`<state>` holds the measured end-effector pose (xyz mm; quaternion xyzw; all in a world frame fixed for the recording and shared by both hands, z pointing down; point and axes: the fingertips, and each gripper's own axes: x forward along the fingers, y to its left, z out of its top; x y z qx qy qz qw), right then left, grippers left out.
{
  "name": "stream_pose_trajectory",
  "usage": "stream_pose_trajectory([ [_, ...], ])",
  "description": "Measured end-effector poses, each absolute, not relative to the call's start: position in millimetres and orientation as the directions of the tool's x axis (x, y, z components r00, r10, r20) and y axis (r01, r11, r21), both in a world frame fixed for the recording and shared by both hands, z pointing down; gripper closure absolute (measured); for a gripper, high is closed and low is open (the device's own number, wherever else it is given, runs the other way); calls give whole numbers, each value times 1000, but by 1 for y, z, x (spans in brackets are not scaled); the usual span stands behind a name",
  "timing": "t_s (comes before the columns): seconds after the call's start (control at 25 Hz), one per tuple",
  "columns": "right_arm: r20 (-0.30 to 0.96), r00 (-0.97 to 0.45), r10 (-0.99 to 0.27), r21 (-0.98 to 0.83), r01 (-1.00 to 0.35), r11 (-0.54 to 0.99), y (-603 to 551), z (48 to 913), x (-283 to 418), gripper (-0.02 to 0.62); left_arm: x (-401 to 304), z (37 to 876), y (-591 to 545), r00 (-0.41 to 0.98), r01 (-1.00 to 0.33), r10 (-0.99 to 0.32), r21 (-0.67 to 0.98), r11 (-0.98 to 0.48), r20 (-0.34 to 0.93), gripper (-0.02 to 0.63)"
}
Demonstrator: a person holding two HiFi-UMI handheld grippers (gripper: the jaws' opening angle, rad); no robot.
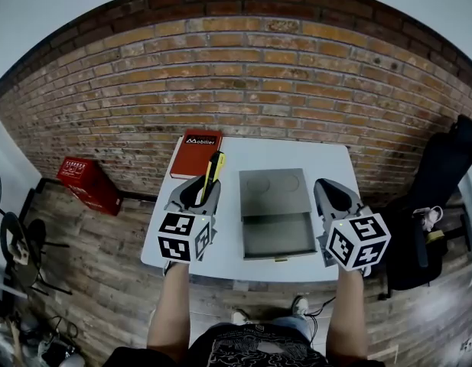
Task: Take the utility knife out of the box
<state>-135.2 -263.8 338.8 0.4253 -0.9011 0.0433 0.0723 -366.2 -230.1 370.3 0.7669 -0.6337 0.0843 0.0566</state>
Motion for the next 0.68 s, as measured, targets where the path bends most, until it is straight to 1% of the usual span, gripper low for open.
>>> stream_pose_trajectory([
  [0.36,162,-625,-763,-18,-775,631,-264,335,-132,575,-381,373,-229,151,-987,-966,-16,-158,209,477],
  [0.68,158,-630,-761,-16,-772,636,-264,335,-135,575,-379,371,-231,160,-986,-966,-18,-167,204,477],
])
